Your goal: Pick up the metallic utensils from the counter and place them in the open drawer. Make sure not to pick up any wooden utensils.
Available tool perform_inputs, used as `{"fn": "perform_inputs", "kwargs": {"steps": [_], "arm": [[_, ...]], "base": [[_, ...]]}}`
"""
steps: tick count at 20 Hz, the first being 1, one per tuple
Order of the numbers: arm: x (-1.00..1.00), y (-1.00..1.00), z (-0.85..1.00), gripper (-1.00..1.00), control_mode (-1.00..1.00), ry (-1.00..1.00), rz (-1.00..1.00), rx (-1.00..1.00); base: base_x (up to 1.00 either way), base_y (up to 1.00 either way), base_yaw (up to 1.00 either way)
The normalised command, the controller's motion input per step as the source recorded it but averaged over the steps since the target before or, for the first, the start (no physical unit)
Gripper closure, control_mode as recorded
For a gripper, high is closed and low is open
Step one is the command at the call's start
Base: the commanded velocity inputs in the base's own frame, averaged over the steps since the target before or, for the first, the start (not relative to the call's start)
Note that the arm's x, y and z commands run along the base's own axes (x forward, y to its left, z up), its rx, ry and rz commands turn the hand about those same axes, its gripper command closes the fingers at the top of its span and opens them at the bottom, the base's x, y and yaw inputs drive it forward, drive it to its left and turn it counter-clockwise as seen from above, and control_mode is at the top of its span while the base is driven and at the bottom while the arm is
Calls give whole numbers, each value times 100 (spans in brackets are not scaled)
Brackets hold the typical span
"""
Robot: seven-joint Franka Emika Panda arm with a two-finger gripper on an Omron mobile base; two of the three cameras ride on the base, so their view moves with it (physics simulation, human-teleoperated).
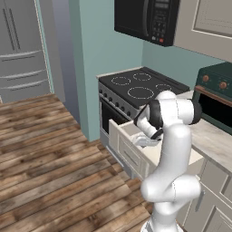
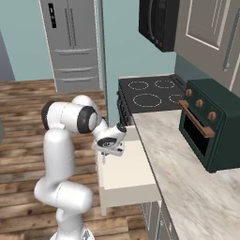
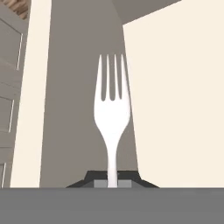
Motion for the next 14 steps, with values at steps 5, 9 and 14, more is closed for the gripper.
{"fn": "perform_inputs", "kwargs": {"steps": [5, 9, 14], "arm": [[-37, 46, 1, 100, -100, 0, 0, 0], [-35, 42, 16, 100, -100, 0, 0, 0], [-30, 38, 31, 100, -100, 0, 0, 0]], "base": [[0, 0, 0], [0, 0, 0], [0, 0, 0]]}}
